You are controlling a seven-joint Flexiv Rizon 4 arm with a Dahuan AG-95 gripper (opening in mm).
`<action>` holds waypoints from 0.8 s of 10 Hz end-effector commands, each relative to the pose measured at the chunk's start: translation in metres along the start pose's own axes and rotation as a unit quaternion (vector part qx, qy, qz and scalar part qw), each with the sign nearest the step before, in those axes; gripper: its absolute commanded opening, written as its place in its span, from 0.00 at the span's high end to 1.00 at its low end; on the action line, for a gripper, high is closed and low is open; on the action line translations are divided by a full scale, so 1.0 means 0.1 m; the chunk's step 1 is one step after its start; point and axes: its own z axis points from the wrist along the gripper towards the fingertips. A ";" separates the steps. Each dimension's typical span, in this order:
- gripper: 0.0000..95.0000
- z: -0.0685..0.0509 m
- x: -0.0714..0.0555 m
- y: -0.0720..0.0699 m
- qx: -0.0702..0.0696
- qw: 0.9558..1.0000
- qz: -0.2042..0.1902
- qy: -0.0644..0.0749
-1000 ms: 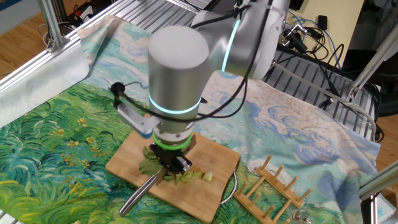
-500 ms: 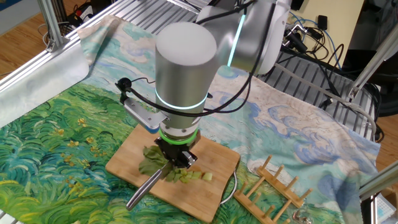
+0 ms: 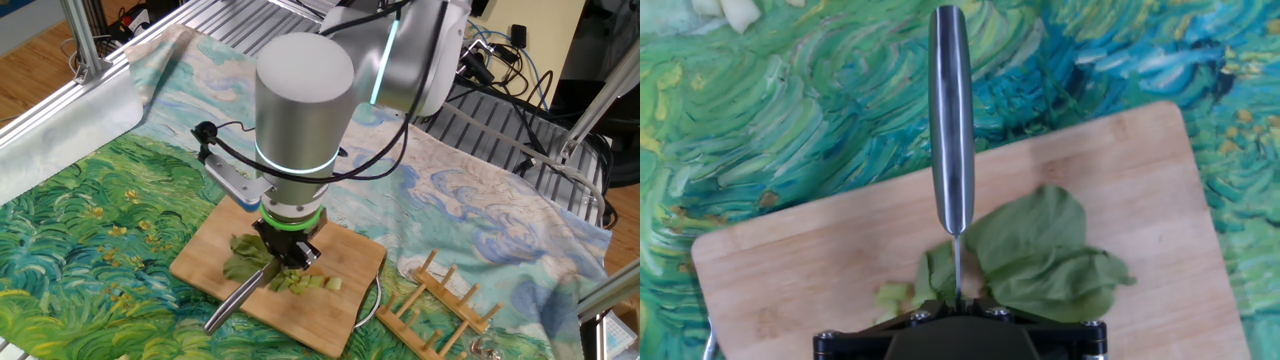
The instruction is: Chop the pakchoi
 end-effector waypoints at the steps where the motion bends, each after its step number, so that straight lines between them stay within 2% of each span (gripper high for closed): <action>1: 1.00 -0.04 0.01 -0.01 -0.004 1.000 0.005 0.000; 2: 1.00 -0.06 0.01 -0.01 -0.004 1.000 0.004 0.000; 4: 1.00 -0.12 0.01 -0.02 0.006 1.000 -0.005 -0.003; 6: 1.00 -0.19 0.01 -0.04 0.008 1.000 -0.010 0.000; 8: 1.00 -0.25 -0.03 -0.12 0.005 1.000 -0.025 0.001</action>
